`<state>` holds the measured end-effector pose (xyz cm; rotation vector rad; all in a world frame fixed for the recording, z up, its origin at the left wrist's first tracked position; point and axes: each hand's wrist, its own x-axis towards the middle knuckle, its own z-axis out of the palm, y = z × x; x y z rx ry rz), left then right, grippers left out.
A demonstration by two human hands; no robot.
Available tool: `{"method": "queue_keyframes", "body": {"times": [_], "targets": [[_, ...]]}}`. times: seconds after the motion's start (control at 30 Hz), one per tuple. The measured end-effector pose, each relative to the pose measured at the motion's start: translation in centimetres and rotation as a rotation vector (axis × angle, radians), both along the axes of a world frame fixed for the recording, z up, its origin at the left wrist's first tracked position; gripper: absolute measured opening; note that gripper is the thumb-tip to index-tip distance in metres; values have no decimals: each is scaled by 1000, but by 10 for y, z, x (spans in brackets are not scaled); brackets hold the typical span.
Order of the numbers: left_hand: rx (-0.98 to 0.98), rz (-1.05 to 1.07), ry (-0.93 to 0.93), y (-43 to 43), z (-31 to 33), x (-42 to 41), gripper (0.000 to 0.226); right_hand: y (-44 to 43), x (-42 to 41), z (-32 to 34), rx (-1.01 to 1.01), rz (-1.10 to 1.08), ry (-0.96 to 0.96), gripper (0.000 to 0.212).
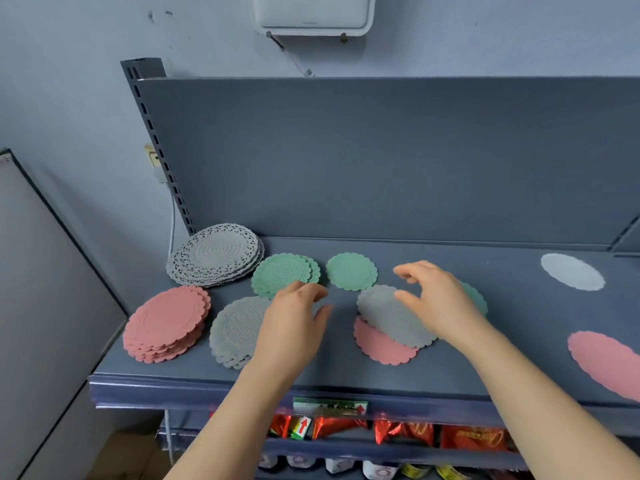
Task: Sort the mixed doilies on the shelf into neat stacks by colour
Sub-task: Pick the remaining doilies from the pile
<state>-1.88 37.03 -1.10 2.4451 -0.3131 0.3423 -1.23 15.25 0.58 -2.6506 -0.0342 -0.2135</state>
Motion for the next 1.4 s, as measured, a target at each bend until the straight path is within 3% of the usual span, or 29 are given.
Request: {"method": "queue_keyframes", "body": {"times": [0.17,0.33,0.47,0.63,0.83,0.93,1.13,1.27,1.4], "targets": [[48,-81,106,-53,-11,7,34,-40,-21,-9,11,-53,109,42],[130,-47,199,-84,-12,15,42,-54,-25,-14,36,-1,278,64],[256,-64,304,-101,-13,19,48,-69,-15,-13,-36,7,229,61],[185,-56,429,-111,-4,23,64,-95,-4,-14,-72,20,293,66],[197,23,295,-117,-4,6,40,-109,8,-19,-25,-12,368,74],[56,88,264,-120,-8,-8,32,-113,9,-16,63,-48,328,80],[-243,226,99,-109,2,-31,25,-109,7,0,199,81,139,47],[-301,341,-32,-83,12,-46,20,-82,8,19,311,204,7,51],[-357,506,-133,-37,17,-57,22,-42,18,25,418,303,-64,32]]}}
